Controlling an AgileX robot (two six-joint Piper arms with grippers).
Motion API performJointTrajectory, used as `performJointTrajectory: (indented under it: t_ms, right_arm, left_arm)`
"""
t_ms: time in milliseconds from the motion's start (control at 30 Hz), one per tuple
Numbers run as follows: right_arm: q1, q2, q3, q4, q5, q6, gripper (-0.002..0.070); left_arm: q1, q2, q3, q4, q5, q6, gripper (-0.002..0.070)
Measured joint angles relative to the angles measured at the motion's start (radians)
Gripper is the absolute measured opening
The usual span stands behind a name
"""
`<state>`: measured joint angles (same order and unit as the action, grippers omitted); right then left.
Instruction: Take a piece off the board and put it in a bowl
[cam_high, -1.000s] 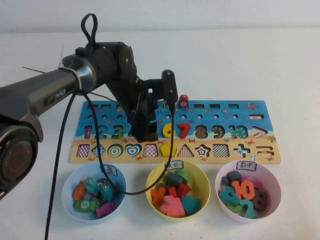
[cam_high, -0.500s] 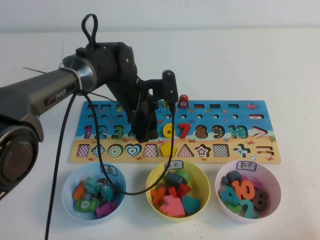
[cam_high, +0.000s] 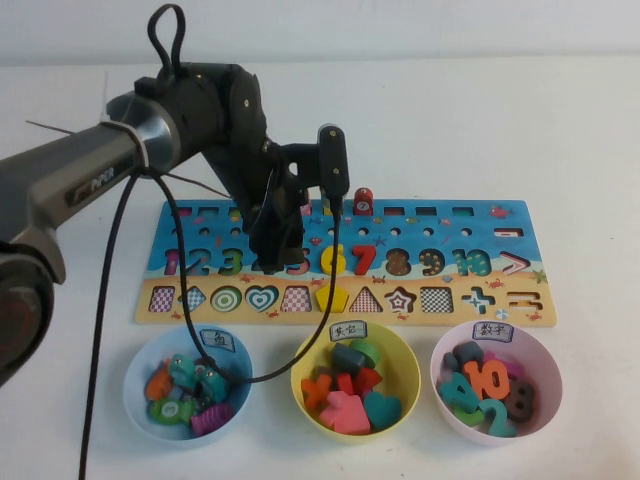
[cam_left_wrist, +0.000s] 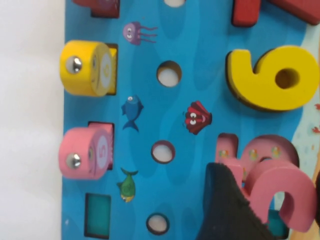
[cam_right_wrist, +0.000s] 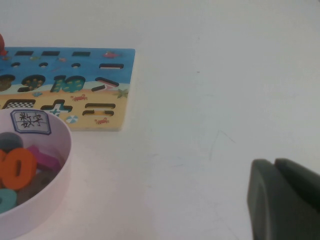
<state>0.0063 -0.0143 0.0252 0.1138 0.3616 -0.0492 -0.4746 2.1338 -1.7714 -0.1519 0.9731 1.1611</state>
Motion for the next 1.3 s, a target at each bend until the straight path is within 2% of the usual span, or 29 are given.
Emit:
performJointTrajectory:
  t_ms: [200,300,467,600,767,1000,1100,1233,1300]
  right_arm:
    - [0.0,0.0,0.0,0.0,0.0,0.0,-0.0017]
    - [0.0,0.0,0.0,0.0,0.0,0.0,-0.0017]
    - [0.0,0.0,0.0,0.0,0.0,0.0,-0.0017]
    - [0.0,0.0,0.0,0.0,0.0,0.0,-0.0017]
    - [0.0,0.0,0.0,0.0,0.0,0.0,-0.0017]
    - [0.0,0.0,0.0,0.0,0.0,0.0,-0.0017]
    - [0.0,0.0,0.0,0.0,0.0,0.0,-0.0017]
    - [0.0,0.0,0.0,0.0,0.0,0.0,-0.0015]
    - [0.0,0.0,0.0,0.0,0.0,0.0,-0.0016]
  left_arm:
    - [-0.012,-0.03,0.0,0.006,0.043,-0.011,0.0307]
    - [-0.049,-0.057,0.0,0.006,0.091,-0.056,0.0307]
    - [-0.166,-0.1,0.0,-0.004,0.189,-0.136,0.0307]
    - [-0.262,-0.111,0.0,-0.065,0.209,-0.172,0.0307]
    - [-0.349,-0.111,0.0,-0.108,0.155,-0.171,0.0307]
    - [-0.427,-0.103,0.0,-0.153,0.07,-0.129,0.0307]
    - [-0.442,-0.083,0.0,-0.171,0.049,-0.108,0.0356]
    - [-0.445,-0.062,0.0,-0.159,0.044,-0.097,0.0504]
    - [-0.443,-0.062,0.0,-0.129,0.042,-0.097,0.0535]
